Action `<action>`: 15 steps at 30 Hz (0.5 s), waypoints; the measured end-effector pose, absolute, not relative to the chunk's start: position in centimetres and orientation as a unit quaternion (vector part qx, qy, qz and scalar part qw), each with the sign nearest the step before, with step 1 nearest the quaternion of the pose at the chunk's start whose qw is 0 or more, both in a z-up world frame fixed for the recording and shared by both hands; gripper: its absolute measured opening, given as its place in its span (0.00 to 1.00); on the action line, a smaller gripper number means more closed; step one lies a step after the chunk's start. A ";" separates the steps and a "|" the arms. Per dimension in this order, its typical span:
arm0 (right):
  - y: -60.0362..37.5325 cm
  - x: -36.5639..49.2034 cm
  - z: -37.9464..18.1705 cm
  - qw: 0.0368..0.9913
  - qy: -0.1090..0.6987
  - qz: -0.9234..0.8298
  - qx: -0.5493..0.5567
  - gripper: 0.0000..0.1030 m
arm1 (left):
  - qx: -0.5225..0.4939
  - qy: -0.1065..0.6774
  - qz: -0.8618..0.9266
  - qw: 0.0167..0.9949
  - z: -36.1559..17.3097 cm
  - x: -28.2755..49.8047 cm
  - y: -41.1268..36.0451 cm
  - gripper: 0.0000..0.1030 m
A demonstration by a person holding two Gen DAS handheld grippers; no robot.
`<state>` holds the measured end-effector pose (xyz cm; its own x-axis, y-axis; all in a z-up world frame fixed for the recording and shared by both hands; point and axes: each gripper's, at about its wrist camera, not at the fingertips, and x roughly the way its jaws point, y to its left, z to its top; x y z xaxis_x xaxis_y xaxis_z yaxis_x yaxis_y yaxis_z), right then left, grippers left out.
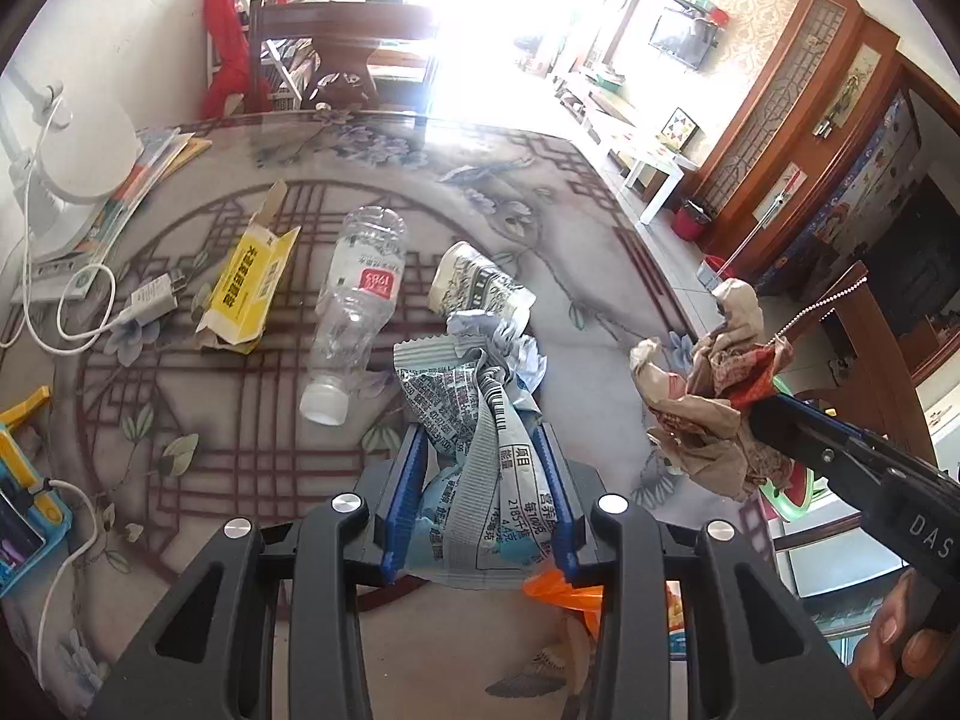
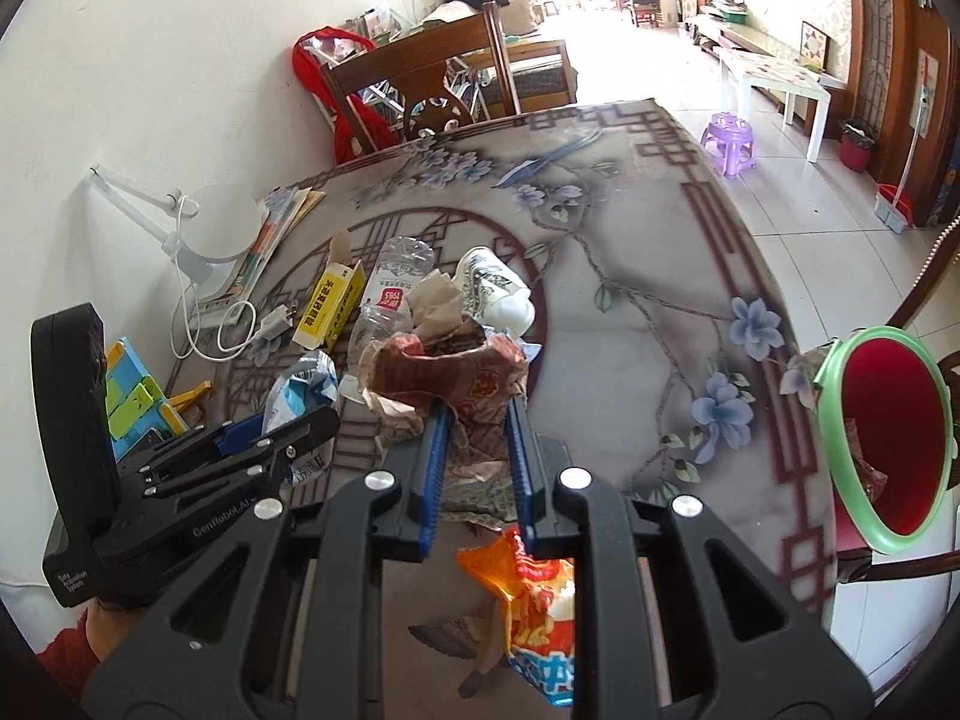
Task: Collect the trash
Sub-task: 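Carry the wrapper and red paper over the red bin and open both tools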
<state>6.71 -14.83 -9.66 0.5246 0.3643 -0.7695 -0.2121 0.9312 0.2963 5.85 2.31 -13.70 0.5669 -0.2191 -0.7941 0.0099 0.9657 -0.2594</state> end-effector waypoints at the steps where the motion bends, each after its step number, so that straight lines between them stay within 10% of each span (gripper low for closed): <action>1: -15.1 6.5 -9.6 0.870 0.457 0.164 0.085 0.19 | -0.113 0.459 -0.067 0.879 -13.5 5.9 2.2 0.33; 15: -18.0 5.2 -8.2 0.883 0.438 0.141 0.092 0.19 | -0.106 0.450 -0.080 0.883 -12.6 6.0 0.2 0.33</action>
<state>5.20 -17.96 -8.24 0.5757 0.3305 -0.7479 -0.1686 0.9430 0.2870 6.03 0.19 -12.57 0.5824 -0.2362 -0.7778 0.0451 0.9648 -0.2592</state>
